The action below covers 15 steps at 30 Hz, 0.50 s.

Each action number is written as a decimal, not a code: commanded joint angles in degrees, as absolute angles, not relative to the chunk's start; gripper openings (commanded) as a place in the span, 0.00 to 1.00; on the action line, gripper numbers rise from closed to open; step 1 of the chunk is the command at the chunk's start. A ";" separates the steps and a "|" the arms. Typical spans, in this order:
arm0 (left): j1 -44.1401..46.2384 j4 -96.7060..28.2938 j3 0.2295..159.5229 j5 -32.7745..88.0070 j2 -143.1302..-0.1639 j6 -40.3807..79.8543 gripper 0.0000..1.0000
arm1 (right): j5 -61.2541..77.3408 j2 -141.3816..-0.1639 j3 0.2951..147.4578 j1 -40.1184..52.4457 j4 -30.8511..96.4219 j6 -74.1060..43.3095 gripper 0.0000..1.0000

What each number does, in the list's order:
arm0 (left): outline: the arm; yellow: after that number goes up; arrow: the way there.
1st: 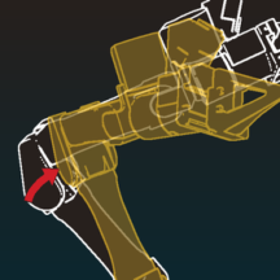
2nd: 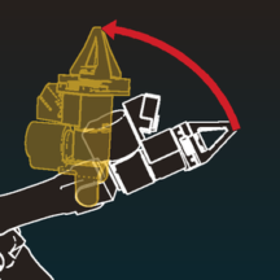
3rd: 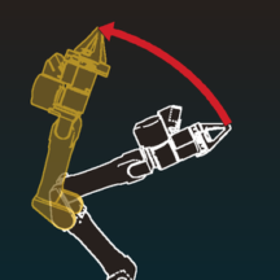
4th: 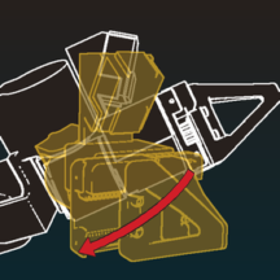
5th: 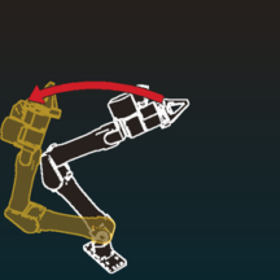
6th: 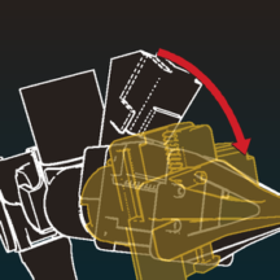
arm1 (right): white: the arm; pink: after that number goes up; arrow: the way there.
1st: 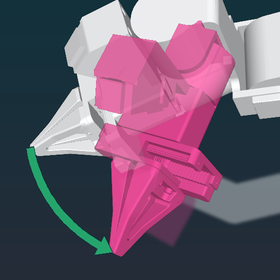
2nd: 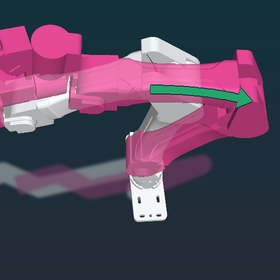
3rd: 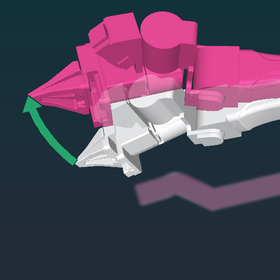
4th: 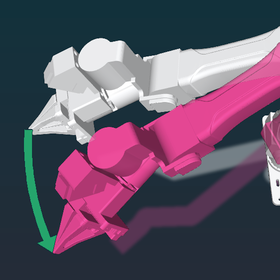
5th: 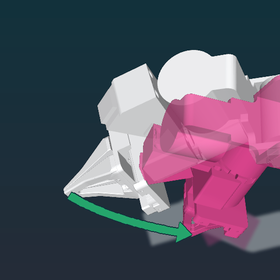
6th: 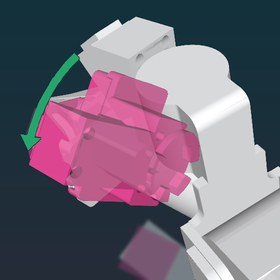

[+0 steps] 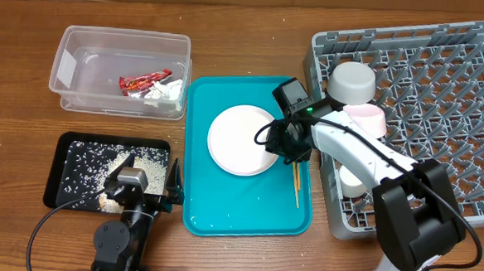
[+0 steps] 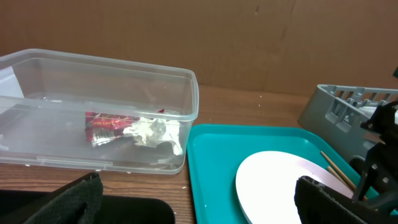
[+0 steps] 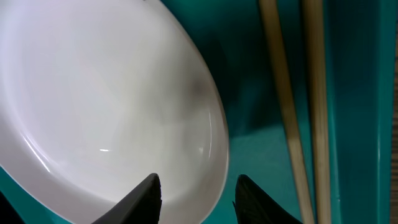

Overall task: Sort waste into correct bins and load items into the dishwasher
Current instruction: 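Reach the right gripper to the white plate and grasp its edge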

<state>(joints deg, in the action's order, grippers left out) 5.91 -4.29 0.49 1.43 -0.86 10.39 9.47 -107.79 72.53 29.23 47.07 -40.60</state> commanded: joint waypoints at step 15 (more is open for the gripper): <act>6.13 -4.40 0.27 1.30 -0.27 10.74 1.00 | 6.39 -101.41 73.91 28.53 45.95 -40.53 0.04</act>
<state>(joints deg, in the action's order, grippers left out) 5.91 -4.29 0.49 1.43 -0.86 10.39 9.32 -109.40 72.64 29.23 45.91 -45.23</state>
